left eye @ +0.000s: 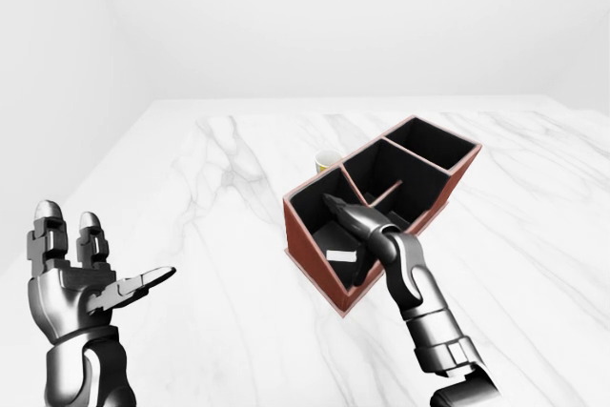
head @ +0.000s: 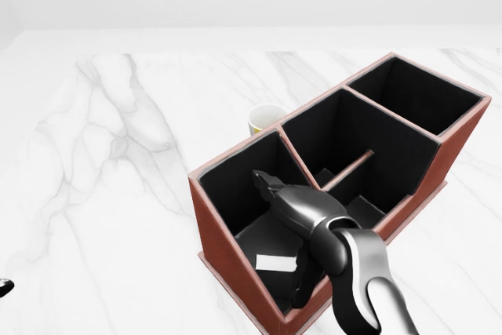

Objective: Pick up the book and place it in the left compartment of the caddy.

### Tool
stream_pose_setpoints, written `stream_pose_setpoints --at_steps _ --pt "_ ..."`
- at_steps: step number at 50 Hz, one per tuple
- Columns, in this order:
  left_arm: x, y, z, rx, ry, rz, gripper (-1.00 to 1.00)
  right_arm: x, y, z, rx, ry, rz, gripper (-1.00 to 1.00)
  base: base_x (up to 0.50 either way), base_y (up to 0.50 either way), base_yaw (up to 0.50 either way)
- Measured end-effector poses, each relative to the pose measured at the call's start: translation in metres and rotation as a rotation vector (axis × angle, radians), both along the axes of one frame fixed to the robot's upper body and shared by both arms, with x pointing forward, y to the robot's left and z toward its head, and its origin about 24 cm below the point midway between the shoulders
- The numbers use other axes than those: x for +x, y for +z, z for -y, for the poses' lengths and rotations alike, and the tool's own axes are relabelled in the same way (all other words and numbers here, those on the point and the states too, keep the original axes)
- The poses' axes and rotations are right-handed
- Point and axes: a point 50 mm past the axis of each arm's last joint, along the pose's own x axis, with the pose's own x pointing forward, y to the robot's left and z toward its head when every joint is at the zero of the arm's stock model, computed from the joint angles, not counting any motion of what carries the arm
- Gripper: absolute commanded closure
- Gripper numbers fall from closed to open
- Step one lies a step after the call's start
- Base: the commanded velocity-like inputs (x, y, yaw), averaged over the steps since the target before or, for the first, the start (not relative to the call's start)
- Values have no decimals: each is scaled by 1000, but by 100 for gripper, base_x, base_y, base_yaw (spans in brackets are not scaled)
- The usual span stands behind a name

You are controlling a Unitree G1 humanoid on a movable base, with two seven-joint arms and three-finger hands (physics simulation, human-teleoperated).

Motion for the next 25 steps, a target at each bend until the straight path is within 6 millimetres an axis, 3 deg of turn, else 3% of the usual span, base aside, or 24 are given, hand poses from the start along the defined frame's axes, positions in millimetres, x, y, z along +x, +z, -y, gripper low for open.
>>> stream_pose_setpoints --at_steps 15,25 --pt "0 0 1 0 -4 0 -100 -12 53 -9 -157 8 189 -100 0 0 0" --pt "0 0 1 0 -4 1 -100 -42 169 -5 -220 -153 726 -100 0 0 0"
